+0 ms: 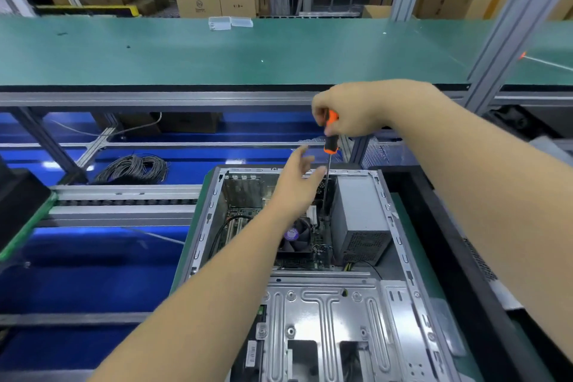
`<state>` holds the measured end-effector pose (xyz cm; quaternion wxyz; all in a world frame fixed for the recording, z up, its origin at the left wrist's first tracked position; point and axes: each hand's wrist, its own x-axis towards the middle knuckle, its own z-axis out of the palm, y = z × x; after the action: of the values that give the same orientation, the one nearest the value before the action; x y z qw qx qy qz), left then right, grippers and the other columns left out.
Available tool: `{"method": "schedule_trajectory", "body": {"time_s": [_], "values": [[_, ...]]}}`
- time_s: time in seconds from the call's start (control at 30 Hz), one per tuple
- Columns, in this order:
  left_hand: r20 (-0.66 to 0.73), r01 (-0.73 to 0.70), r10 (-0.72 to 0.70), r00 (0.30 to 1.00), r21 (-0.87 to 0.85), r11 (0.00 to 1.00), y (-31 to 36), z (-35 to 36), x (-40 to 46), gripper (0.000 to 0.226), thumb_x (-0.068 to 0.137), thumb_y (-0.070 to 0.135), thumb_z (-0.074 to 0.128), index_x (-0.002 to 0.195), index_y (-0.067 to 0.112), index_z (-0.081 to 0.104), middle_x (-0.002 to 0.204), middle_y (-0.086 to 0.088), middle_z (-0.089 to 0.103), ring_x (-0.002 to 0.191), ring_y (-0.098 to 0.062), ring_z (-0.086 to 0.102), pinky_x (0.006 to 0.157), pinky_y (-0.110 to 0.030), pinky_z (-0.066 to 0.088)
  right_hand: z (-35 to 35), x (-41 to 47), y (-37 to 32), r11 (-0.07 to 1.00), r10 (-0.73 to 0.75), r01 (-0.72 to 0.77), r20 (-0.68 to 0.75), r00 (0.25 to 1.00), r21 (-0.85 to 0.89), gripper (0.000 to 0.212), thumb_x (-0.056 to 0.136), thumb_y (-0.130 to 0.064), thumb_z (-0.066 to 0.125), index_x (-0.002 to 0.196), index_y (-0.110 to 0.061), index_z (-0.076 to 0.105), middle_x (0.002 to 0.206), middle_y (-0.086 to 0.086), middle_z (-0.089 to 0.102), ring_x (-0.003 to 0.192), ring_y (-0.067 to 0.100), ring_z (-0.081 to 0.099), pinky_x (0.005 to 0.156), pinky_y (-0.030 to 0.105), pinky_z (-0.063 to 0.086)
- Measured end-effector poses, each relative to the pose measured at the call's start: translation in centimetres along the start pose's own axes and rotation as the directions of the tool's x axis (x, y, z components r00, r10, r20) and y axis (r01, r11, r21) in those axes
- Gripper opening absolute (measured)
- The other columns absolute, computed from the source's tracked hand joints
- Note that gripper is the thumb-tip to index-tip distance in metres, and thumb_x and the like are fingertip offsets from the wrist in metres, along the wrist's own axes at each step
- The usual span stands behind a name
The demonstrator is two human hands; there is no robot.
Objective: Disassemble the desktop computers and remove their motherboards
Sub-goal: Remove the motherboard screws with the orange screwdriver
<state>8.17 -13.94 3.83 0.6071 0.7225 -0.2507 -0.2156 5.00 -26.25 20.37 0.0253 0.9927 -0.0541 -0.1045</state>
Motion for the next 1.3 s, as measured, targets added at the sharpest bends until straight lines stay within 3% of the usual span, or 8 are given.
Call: {"method": "schedule_trajectory", "body": {"time_s": [0.17,0.3,0.43,0.8,0.93,1.07,1.17,1.3], "values": [[0.034,-0.094,0.092,0.995,0.074,0.993,1.6,2.3,2.7,0.015,0.103,0.013,0.052,0.113,0.015,0.062,0.108,-0.005,0.071,0.088,-0.005,0.061,0.075,-0.012,0.045,0.4,-0.6,0.4,0.991,0.126,-0.128,-0.067,0.99,-0.024,0.05,0.097,-0.06,0.045,0.094,-0.011,0.052,0.085,0.005,0.052,0.078,0.025,0.05,0.075,0.039,0.043],[-0.05,-0.122,0.131,0.99,0.154,0.98,0.8,3.0,3.2,0.02,0.104,0.02,0.05,0.09,0.016,0.064,0.083,0.008,0.067,0.064,0.006,0.054,0.061,-0.012,0.039,0.6,-0.8,1.4,0.997,0.073,-0.074,-0.103,0.992,-0.012,0.026,0.096,-0.036,0.06,0.107,-0.014,0.052,0.095,0.003,0.051,0.086,0.027,0.05,0.076,0.036,0.044],[-0.062,-0.11,0.123,0.99,0.174,0.979,0.6,3.1,3.5,0.023,0.104,0.022,0.051,0.087,0.013,0.065,0.08,0.007,0.067,0.054,0.008,0.051,0.053,-0.009,0.035,0.2,-1.1,2.0,0.994,0.1,-0.096,-0.096,0.99,0.053,0.036,0.097,-0.046,0.055,0.093,-0.011,0.052,0.077,0.007,0.061,0.059,0.026,0.062,0.063,0.036,0.052],[-0.051,-0.098,0.111,0.993,0.208,0.973,0.1,3.3,3.8,0.021,0.104,0.018,0.05,0.095,0.009,0.067,0.084,0.002,0.069,0.072,-0.002,0.058,0.068,-0.016,0.043,-0.2,-1.0,1.6,0.997,0.076,-0.077,-0.111,0.991,-0.009,0.044,0.091,-0.06,0.057,0.097,-0.017,0.053,0.088,0.005,0.056,0.065,0.028,0.064,0.066,0.038,0.051],[-0.055,-0.082,0.095,0.994,0.204,0.976,-0.2,3.4,4.0,0.021,0.104,0.013,0.049,0.095,0.005,0.066,0.088,-0.004,0.07,0.085,-0.016,0.062,0.082,-0.028,0.049,-0.2,-0.8,1.4,0.999,-0.02,0.014,-0.124,0.992,-0.052,0.029,0.093,-0.041,0.063,0.112,-0.02,0.057,0.101,0.001,0.054,0.087,0.026,0.052,0.079,0.036,0.046],[-0.034,-0.068,0.077,0.996,0.208,0.976,-0.2,3.5,3.9,0.019,0.104,0.011,0.048,0.095,0.009,0.064,0.089,-0.003,0.069,0.085,-0.014,0.063,0.083,-0.027,0.049,-0.8,-0.8,1.1,0.995,0.058,-0.068,-0.12,0.991,-0.078,0.044,0.095,-0.053,0.056,0.089,-0.01,0.057,0.088,0.009,0.061,0.074,0.027,0.055,0.068,0.039,0.047],[-0.038,-0.078,0.089,0.995,0.219,0.973,-0.6,3.6,3.6,0.018,0.104,0.011,0.048,0.098,0.006,0.064,0.093,-0.007,0.07,0.091,-0.021,0.064,0.085,-0.029,0.049,-0.8,-0.8,1.2,0.997,0.018,-0.023,-0.064,0.998,-0.07,0.033,0.091,-0.035,0.064,0.12,-0.026,0.052,0.105,0.002,0.051,0.08,0.03,0.059,0.075,0.044,0.053],[-0.013,-0.081,0.087,0.996,0.248,0.965,-1.1,3.8,3.5,0.019,0.104,0.013,0.047,0.1,0.007,0.064,0.097,-0.008,0.07,0.096,-0.025,0.063,0.088,-0.035,0.049,-0.7,-0.7,1.4,0.994,0.107,-0.108,-0.06,0.992,-0.02,0.046,0.092,-0.056,0.058,0.1,-0.01,0.06,0.073,0.006,0.067,0.046,0.024,0.065,0.063,0.039,0.057]]}}
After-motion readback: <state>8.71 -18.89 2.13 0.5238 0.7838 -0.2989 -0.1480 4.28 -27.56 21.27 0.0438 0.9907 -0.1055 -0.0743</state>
